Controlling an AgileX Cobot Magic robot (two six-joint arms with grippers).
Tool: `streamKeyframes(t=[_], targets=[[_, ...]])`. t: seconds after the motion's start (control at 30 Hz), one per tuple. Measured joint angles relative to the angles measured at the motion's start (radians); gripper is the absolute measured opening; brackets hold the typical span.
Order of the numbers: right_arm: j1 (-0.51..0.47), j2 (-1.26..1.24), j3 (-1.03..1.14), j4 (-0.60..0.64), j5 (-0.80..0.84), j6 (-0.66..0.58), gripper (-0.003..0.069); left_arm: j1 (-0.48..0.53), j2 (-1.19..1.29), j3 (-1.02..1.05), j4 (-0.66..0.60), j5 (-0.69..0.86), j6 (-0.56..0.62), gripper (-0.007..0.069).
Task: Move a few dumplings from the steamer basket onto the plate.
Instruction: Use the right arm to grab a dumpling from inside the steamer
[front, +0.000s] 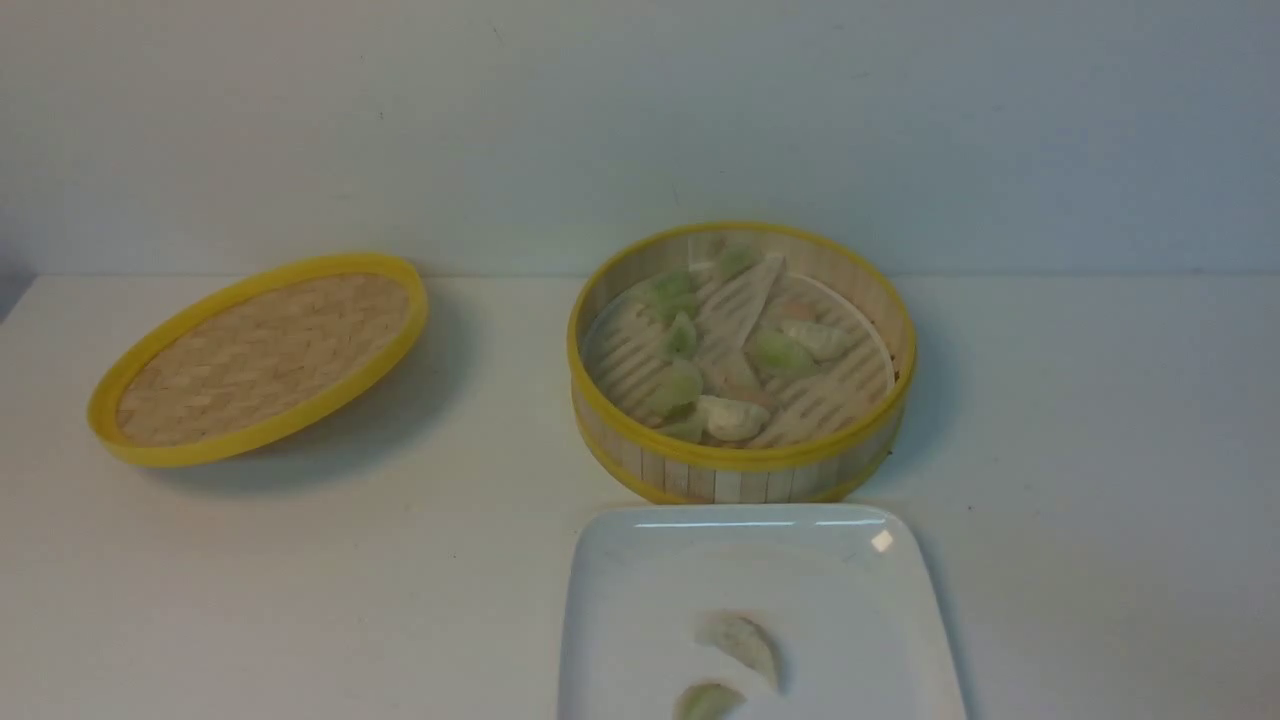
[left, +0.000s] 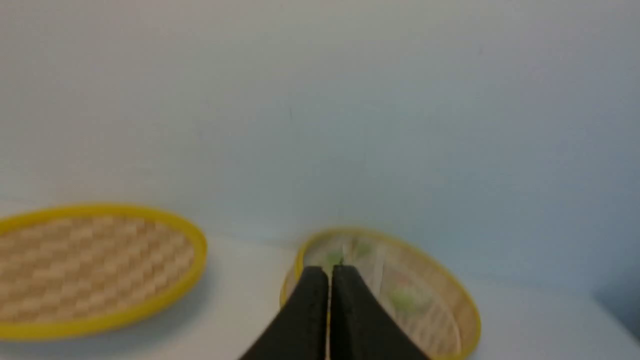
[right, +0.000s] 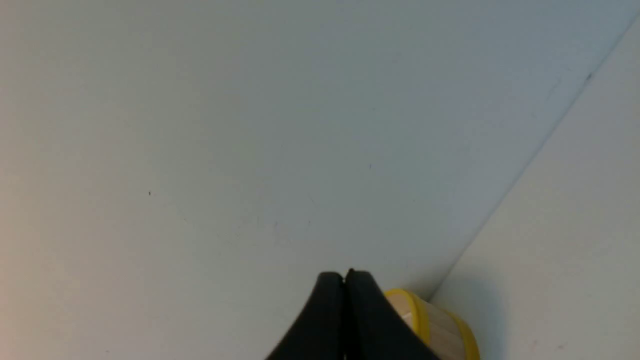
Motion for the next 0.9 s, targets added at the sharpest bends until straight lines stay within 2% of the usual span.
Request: streamKeyframes(t=[0.13,0.2,0.27,0.3,0.33,0.4,0.5,0.63,0.77,0.9], targets=[[0.000,0.000,0.000,0.007,-0.007,-0.009,-0.0014,0.000,0.265,-0.166,0.001,0.298,0.087,-0.0006],[0.001,0.000,-0.008,0.006,0.018,-0.017,-0.0014,0.000,0.327,-0.197,0.002,0.363,0.114,-0.0006],[0.020,0.000,-0.096,-0.049,0.165,-0.089,-0.0014,0.000,0.458,-0.227,-0.003,0.455,0.158,-0.0006],[0.037,0.013,-0.181,-0.096,0.276,-0.177,-0.0014,-0.003,0.533,-0.229,-0.015,0.486,0.181,-0.0006],[0.040,0.017,-0.194,-0.096,0.276,-0.177,-0.0014,-0.003,0.533,-0.230,-0.017,0.489,0.185,-0.0006],[0.065,0.122,-0.380,-0.171,0.458,-0.321,-0.0014,-0.019,0.628,-0.232,-0.051,0.502,0.243,-0.0006],[0.070,0.285,-0.535,-0.212,0.618,-0.411,-0.0014,-0.050,0.701,-0.232,-0.090,0.486,0.305,-0.0006],[0.070,0.568,-0.729,-0.233,0.839,-0.553,-0.0014,-0.118,0.791,-0.260,-0.095,0.457,0.327,-0.0006],[0.071,0.829,-0.892,-0.212,0.971,-0.736,-0.0014,-0.225,0.909,-0.355,-0.063,0.453,0.310,-0.0006],[0.075,1.054,-1.027,-0.129,1.019,-0.828,-0.0014,-0.350,1.022,-0.470,-0.016,0.445,0.282,-0.0006]])
